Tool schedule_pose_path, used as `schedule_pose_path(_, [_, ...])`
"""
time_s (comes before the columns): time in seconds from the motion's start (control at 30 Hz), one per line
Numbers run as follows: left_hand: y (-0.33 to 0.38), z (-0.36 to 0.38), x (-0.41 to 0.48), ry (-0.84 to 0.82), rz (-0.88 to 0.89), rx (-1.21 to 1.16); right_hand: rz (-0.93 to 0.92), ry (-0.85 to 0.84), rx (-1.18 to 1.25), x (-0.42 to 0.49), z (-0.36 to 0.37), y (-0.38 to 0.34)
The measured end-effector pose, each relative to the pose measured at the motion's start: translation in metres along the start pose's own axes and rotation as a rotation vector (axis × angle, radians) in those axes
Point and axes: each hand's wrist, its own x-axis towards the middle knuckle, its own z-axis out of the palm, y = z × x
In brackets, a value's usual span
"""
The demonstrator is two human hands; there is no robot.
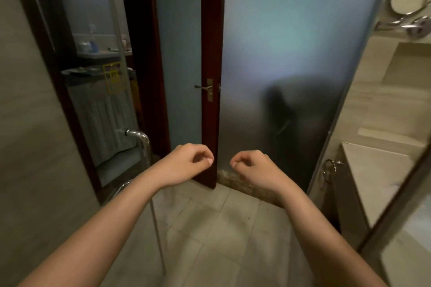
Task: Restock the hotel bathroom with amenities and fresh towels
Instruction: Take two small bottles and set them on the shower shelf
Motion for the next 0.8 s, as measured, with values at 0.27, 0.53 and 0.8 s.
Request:
schedule_pose_path(0.27, [-0.060,0.007,0.105,0.028,-0.036,-0.056,0.037,0.029,0.095,0.113,0.000,0.030])
schedule_pose_path(0.53, [-0.126,-0.003,0.264,-0.021,0.006,-0.052,0.058,0.049,0.049,0.274,-0.028,0.062])
schedule_pose_path(0.8, [-0.194,-0.038,0.408,-0.015,-0.030,-0.084,0.063,0.072,-0.022,0.429,-0.046,0.083])
